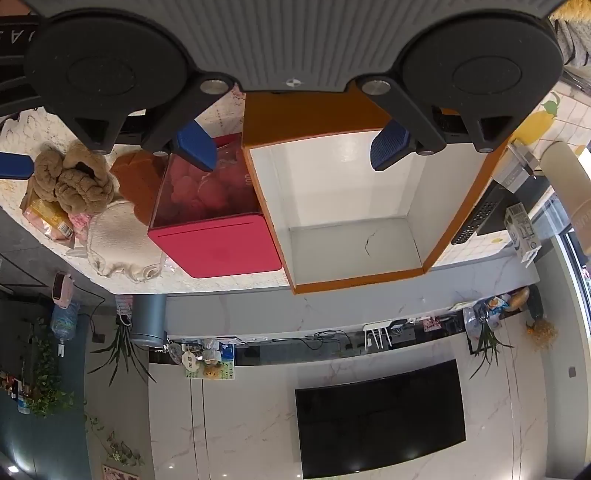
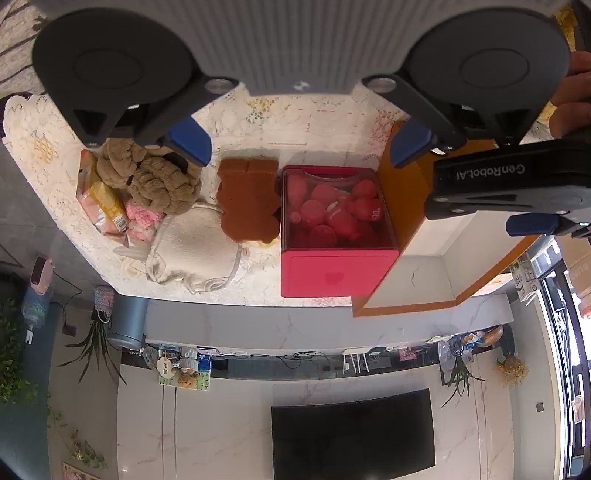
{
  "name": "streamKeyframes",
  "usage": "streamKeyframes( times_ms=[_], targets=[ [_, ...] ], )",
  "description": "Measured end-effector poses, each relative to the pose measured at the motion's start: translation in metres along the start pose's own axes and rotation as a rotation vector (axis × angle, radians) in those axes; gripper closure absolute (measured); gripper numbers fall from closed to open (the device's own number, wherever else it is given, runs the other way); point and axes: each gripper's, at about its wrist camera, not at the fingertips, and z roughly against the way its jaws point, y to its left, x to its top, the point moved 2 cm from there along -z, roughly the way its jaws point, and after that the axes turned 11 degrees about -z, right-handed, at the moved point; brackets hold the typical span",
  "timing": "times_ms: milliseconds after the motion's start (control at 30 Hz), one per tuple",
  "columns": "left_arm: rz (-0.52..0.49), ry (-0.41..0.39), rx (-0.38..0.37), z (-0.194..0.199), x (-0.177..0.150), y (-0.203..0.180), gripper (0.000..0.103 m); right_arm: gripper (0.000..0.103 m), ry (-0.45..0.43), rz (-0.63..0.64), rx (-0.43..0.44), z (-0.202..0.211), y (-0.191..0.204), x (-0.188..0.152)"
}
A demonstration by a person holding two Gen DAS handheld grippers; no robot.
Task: Organize soft objects
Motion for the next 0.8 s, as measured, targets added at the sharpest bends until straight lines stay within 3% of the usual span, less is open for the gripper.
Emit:
streamKeyframes(
  times_ms=[67,100,233,800],
  targets=[
    [0.004,0.012,-0.010,-0.0025,0.0003,0.0028,0.000,0.003,0.003,0.012,-0.008,-0.0021,0.0016,-0.0010],
    [-0.028,-0.002,0.029,-0.0010,0.0005,-0.0053,0.000,0.003,0.002,0.011,-0.007,-0.0025,0.0017,-0.0012],
    [0.035,-0.009,0.006,0.0003,-0.0025,0.0022,0.000,0.003,-0.016,-0.006,0.016,0.0016,-0.0020,0.0006],
    [0.024,-0.016,0.002,-0.0013,-0.0044,0.0002,0.000,0.003,0.003,0.010,-0.005,-0.0057,0.0009,-0.0033]
  ],
)
